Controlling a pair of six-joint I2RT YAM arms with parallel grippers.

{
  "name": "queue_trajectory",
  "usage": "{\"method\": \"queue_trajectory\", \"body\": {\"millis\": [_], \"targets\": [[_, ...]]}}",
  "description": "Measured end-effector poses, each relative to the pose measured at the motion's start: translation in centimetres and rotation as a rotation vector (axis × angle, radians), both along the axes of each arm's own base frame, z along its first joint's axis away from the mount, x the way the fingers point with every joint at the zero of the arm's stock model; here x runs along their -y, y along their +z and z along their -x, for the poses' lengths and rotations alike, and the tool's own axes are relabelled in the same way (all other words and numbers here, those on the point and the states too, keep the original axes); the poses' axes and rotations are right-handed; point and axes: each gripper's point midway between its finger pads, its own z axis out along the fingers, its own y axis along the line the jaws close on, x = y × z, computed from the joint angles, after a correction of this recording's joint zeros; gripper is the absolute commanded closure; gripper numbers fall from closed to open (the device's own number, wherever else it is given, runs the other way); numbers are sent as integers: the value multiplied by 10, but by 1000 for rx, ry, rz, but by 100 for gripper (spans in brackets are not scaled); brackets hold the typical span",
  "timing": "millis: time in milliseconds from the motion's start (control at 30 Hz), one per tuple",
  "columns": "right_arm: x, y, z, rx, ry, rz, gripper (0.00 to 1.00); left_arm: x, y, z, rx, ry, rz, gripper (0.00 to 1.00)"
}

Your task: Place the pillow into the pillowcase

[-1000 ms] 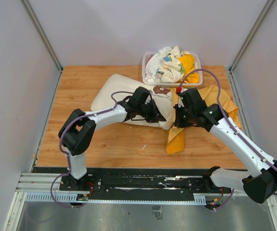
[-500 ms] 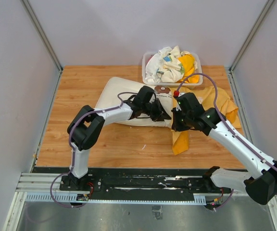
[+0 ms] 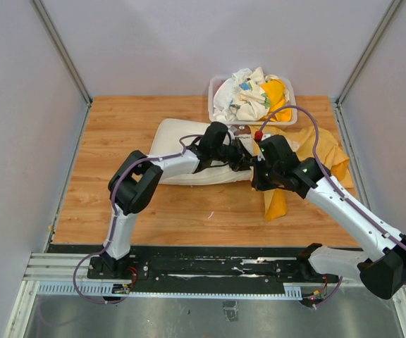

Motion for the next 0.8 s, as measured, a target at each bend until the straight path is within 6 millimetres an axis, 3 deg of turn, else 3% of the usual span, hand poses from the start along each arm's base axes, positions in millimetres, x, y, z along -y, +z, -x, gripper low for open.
{"method": "queue_trajectory", "body": {"millis": [133,400,633,733,800], "targets": [[-1,1,-2,9,-1,-6,99,1,20,-8,-12,11,81,100],[-4,3,-4,20,1,-16,99,-6,39,-12,-13,18,116,100],[-10,5,-1,21,34,-27,99,-41,80,-18,96,63,82,100],[-15,14,-4,34,48,-43,99,-52,99,-15,152,71,78,100],[-20,23,-7,44,62,-57,99,-55,102,-12,168,78,78,100]]}}
